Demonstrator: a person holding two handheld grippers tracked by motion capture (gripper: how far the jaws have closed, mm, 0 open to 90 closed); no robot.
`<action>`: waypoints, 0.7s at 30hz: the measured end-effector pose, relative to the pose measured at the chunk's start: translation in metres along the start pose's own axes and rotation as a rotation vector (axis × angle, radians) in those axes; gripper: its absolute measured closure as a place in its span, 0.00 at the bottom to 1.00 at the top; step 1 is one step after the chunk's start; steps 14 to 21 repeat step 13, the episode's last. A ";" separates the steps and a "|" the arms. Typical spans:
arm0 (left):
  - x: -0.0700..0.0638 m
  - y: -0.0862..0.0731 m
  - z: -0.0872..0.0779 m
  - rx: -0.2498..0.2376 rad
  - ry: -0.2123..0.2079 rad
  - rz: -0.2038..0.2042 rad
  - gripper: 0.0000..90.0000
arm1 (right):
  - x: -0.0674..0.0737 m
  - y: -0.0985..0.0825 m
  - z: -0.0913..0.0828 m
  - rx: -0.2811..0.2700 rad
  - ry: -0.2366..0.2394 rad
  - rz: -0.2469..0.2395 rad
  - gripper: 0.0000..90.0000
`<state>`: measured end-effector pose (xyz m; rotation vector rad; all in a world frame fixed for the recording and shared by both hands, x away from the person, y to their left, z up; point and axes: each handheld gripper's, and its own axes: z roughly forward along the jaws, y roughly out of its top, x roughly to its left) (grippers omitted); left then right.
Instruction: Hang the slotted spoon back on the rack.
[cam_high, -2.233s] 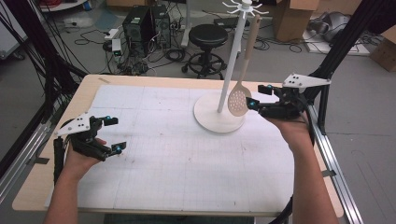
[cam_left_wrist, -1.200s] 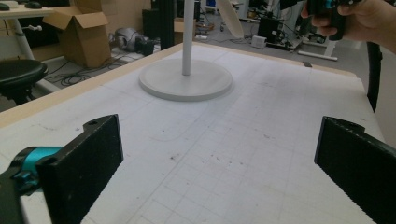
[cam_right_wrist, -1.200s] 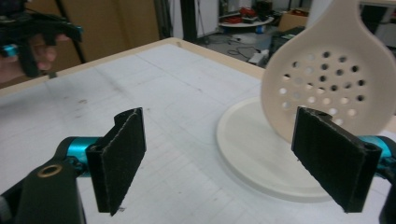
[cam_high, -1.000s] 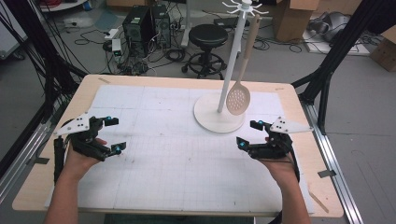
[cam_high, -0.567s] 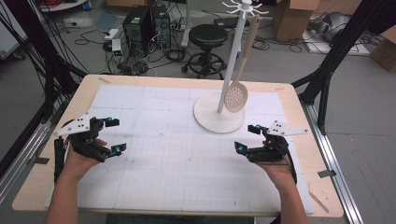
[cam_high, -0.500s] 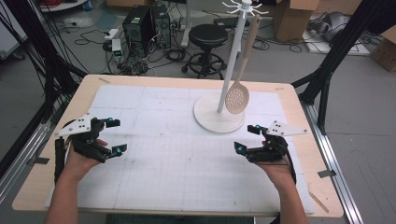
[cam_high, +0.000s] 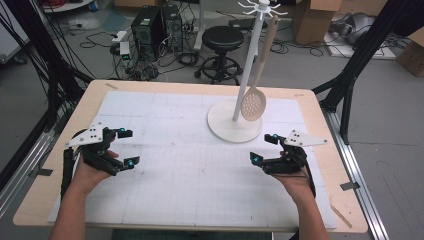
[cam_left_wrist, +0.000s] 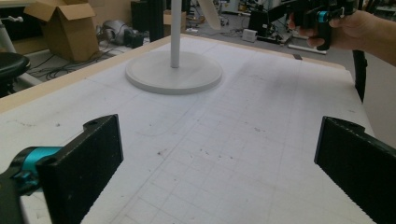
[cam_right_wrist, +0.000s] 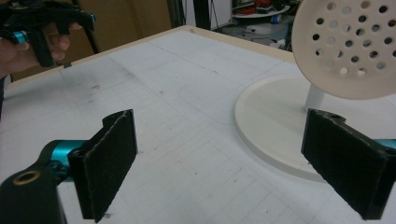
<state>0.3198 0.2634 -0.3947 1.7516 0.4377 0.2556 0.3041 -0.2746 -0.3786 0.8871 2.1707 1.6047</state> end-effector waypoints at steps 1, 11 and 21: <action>0.000 0.000 0.000 0.000 0.001 0.001 0.02 | 0.000 0.000 0.000 0.003 -0.004 0.002 0.11; 0.001 -0.001 0.000 0.006 0.001 -0.005 0.02 | -0.001 -0.001 0.003 0.018 0.006 0.004 0.11; 0.001 -0.001 0.000 0.011 0.003 -0.005 0.02 | -0.001 -0.002 0.003 0.018 0.003 0.002 0.11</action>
